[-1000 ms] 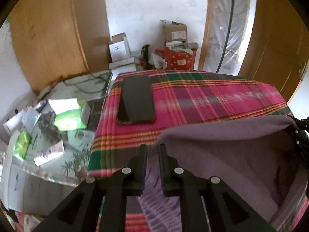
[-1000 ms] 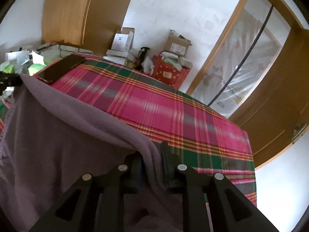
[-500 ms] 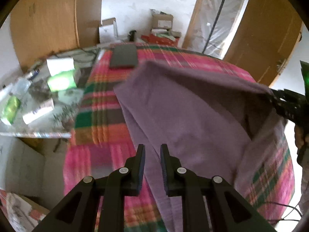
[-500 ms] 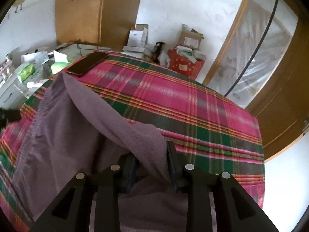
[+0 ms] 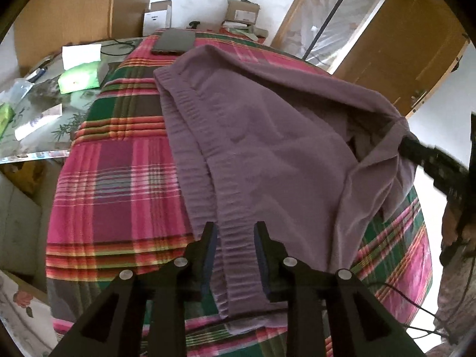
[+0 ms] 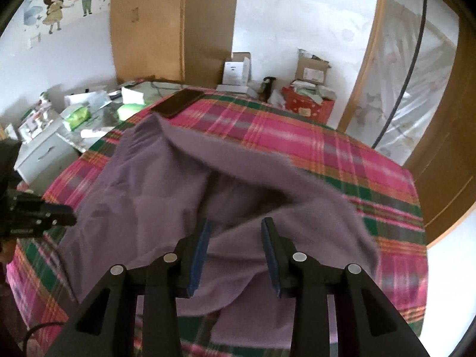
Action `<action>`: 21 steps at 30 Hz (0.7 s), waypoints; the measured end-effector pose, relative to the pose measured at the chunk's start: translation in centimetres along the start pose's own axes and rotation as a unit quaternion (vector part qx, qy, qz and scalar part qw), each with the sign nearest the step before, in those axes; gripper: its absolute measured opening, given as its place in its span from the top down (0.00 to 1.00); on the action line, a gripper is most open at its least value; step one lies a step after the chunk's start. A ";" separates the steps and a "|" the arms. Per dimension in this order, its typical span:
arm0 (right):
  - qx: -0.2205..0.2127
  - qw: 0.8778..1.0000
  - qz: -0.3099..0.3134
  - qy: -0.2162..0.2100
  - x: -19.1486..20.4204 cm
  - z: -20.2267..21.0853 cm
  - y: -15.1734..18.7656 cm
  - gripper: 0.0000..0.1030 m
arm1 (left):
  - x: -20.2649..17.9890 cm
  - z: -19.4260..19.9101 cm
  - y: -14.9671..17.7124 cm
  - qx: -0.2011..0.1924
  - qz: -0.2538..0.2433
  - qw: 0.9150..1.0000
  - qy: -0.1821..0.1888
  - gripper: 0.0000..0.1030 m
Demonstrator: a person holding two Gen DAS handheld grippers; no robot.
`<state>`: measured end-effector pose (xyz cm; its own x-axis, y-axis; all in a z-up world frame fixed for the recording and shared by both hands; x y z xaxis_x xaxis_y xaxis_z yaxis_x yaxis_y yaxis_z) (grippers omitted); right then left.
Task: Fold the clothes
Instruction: 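Spread the garment on the bed with both grippers, releasing the edges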
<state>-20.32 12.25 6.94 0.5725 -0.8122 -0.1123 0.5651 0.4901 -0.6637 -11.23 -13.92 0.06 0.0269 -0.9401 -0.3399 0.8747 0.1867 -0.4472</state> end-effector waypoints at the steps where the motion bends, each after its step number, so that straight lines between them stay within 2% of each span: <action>1: 0.001 1.000 -0.001 -0.008 0.4 -0.1 0.5 0.64 | 0.0 -0.2 -0.1 0.001 0.002 1.000 0.000 0.72; 5: 0.011 0.999 0.000 -0.035 1.9 -0.7 2.0 0.64 | 0.1 -1.1 0.0 0.023 0.010 1.000 0.000 0.71; 14: 0.017 0.998 -0.033 -0.060 3.2 -1.6 4.3 0.63 | 0.2 -0.6 0.0 0.016 0.031 0.999 0.005 0.71; 17: 0.022 0.996 -0.044 -0.068 3.4 -2.0 4.7 0.63 | -0.1 -0.4 0.1 0.010 0.030 0.999 -0.003 0.83; 18: 0.023 0.996 -0.045 -0.070 3.2 -2.0 4.8 0.63 | 0.0 -0.3 0.2 0.009 0.031 0.999 -0.006 0.92; 21: 0.026 0.995 -0.051 -0.076 3.3 -2.3 5.2 0.63 | 0.5 0.1 0.5 0.005 0.050 0.999 0.004 0.96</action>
<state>-16.83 11.44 1.43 0.5910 -0.8037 0.0695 0.6527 0.4257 -0.6267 -10.73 -14.29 -0.26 0.1112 -0.9145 -0.3889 0.8728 0.2770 -0.4019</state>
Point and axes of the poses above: each gripper's, at about its wrist camera, not at the fingertips, and z roughly against the way its jaws point, x to its left, y to its underside, the point moved 1 cm from there along -z, roughly the way its jaws point, and after that the axes turned 3 degrees about z, right-handed, at the moved point
